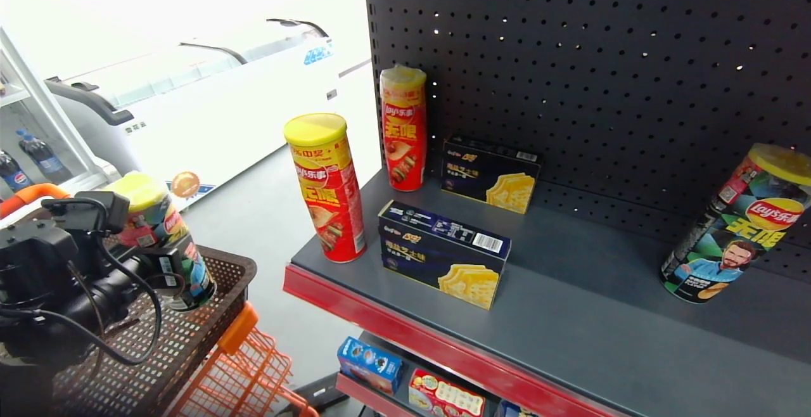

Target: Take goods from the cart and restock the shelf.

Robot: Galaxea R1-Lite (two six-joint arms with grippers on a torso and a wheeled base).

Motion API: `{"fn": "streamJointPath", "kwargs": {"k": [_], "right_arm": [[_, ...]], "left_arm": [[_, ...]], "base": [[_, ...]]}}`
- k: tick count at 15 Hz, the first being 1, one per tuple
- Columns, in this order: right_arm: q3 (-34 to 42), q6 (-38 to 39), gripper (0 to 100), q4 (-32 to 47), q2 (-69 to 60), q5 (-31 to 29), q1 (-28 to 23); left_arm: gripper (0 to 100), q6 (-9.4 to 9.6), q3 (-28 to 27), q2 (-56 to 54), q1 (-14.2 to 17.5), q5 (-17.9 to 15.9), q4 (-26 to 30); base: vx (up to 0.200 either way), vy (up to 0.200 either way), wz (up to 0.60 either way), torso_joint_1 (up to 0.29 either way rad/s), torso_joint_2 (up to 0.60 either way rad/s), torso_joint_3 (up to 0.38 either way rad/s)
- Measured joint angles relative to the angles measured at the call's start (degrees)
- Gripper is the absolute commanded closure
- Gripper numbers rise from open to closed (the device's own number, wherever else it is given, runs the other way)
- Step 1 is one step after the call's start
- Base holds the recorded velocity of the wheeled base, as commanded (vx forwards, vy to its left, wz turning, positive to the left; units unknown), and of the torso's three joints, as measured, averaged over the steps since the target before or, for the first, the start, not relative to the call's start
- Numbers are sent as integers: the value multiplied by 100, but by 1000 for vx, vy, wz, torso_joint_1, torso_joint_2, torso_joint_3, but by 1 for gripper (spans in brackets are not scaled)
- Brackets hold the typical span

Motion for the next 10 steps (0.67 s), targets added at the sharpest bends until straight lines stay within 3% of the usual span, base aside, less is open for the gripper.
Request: {"fn": "streamJointPath", "kwargs": {"k": [3,6,8,10], "right_arm": [[0,0,0,0,0,0,0],[0,0,0,0,0,-2,0],[0,-2,0,0,0,0,0],[0,-2,0,0,0,0,-5]], "left_arm": [[100,17,-27,-855,-347,-9,519],[100,39,-156,-1680,-814,-74,1609],[100,27,-94,-1997,-1074,-269,1658],[100,-20,135,-2343,-1568,-549,1715]], "base": [[0,0,0,0,0,0],[0,0,0,0,0,0],[0,0,0,0,0,0],[0,0,0,0,0,0]]}}
